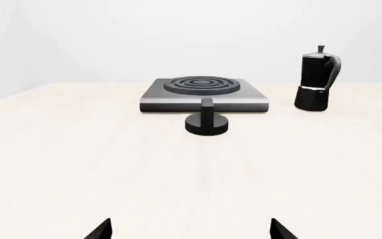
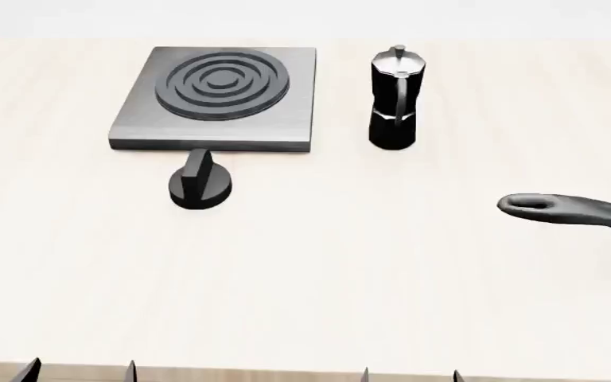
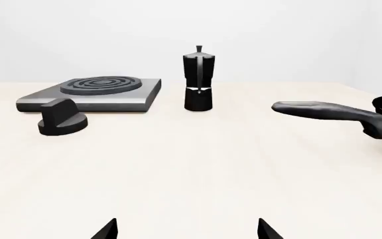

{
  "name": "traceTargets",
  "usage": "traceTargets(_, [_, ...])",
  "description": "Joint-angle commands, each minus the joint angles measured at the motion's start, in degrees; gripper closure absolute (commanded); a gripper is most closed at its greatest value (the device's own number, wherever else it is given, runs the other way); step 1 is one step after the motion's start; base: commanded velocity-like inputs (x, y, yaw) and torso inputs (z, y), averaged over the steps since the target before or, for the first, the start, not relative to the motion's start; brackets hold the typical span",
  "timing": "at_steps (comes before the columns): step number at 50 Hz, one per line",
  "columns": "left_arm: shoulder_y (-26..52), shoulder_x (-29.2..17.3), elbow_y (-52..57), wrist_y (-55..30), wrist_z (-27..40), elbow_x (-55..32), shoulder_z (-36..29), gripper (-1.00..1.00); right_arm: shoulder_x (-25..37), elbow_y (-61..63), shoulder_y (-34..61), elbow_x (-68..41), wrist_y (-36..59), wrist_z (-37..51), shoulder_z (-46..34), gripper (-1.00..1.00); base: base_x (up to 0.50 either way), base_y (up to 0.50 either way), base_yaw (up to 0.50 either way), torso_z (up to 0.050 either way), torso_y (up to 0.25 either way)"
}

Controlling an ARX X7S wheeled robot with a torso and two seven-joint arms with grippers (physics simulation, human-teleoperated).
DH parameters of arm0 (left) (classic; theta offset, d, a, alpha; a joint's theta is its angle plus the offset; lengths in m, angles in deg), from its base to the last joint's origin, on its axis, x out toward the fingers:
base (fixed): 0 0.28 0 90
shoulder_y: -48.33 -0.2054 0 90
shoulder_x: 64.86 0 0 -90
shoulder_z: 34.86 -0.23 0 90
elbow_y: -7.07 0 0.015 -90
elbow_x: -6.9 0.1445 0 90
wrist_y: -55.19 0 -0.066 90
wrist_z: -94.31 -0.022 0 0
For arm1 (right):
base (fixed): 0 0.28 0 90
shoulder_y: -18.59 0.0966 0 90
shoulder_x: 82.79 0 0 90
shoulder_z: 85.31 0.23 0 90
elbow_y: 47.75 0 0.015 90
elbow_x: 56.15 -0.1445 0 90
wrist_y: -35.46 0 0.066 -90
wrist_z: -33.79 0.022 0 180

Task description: Put the moka pot on the stove.

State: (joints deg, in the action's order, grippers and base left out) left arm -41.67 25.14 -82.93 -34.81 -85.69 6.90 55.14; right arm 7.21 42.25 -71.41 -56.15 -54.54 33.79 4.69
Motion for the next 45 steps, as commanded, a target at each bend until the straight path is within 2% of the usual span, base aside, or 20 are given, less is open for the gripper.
traceTargets(1, [0.24,-3.42,0.1,-0.1,4.05,-3.42,-4.05,-1.0,0.54,0.0,0.0,0.0,0.0,0.72,-0.72,-1.0,0.0,0.0,0.0,0.0,0.0])
traceTargets(22, [-0.94,-5.23,0.86,3.87,4.1,-5.16,-6.58,-1.0,3.71,0.64,0.52,-3.51,-1.61,5.31,-2.78,-1.0,0.0,0.0,0.0,0.0,0.0])
traceTargets(29, [-1.8,-6.06,3.9,3.47,4.23,-5.36,-7.71,-1.0,4.32,4.0,0.07,-4.23,-0.71,5.63,-3.73,-1.0,0.0,0.0,0.0,0.0,0.0])
traceTargets(45, [-1.53,-6.81,6.01,1.2,7.72,-3.39,-8.88,-1.0,5.25,2.81,0.71,-4.44,-0.97,7.07,-5.29,-1.0,0.0,0.0,0.0,0.0,0.0])
